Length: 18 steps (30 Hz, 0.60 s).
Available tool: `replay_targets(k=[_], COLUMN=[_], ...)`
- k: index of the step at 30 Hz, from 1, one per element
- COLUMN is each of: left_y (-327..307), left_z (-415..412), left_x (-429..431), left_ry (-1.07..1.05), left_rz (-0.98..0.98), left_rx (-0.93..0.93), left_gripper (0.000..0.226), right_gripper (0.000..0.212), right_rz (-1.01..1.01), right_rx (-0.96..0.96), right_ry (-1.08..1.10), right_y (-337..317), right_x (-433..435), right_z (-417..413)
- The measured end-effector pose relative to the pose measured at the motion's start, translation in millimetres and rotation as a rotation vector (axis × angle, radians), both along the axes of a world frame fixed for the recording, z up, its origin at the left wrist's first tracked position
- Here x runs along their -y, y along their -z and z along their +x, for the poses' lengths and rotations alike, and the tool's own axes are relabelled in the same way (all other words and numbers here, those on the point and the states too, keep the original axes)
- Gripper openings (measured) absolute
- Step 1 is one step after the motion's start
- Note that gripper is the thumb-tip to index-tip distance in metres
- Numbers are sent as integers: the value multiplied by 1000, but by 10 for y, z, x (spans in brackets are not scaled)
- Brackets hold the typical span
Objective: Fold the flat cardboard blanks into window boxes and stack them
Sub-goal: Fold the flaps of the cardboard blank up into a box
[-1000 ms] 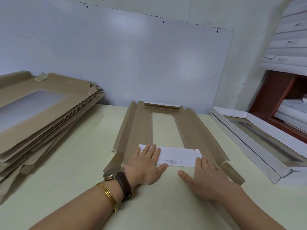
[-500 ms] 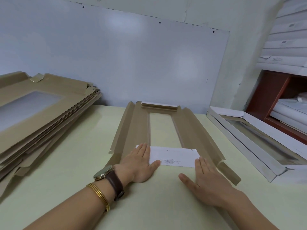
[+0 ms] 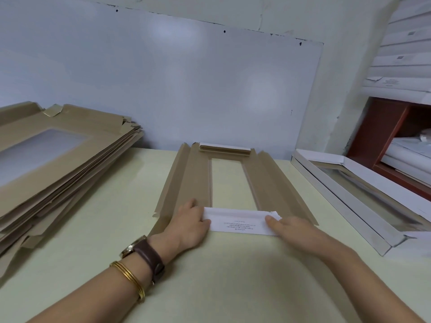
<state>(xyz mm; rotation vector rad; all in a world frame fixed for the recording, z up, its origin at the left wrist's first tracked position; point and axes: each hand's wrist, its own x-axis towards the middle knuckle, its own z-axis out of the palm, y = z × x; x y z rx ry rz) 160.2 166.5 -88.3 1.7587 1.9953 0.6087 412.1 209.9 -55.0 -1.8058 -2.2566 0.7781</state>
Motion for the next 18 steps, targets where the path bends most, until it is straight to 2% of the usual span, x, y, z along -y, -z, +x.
replay_targets(k=[3, 6, 9, 12, 16, 18], left_y=[-34, -75, -99, -101, -87, -74], left_z=[-3, 3, -10, -23, -47, -61], left_x=[-2, 24, 53, 77, 118, 135], left_ry=[-53, -104, -155, -203, -238, -234], left_rz=[78, 161, 217, 236, 216, 213], left_rx=[135, 277, 432, 553, 597, 571], left_gripper=[12, 36, 43, 52, 53, 49], right_gripper=[38, 35, 32, 37, 21, 21], right_rz=[-26, -107, -184, -157, -101, -63], right_rx=[-81, -222, -336, -456, -613, -637], right_ry=[-19, 44, 88, 121, 135, 134], right_y=[-129, -198, -237, -214, -81, 14], right_x=[-104, -172, -215, -255, -199, -165], right_z=[57, 132, 216, 263, 275, 272])
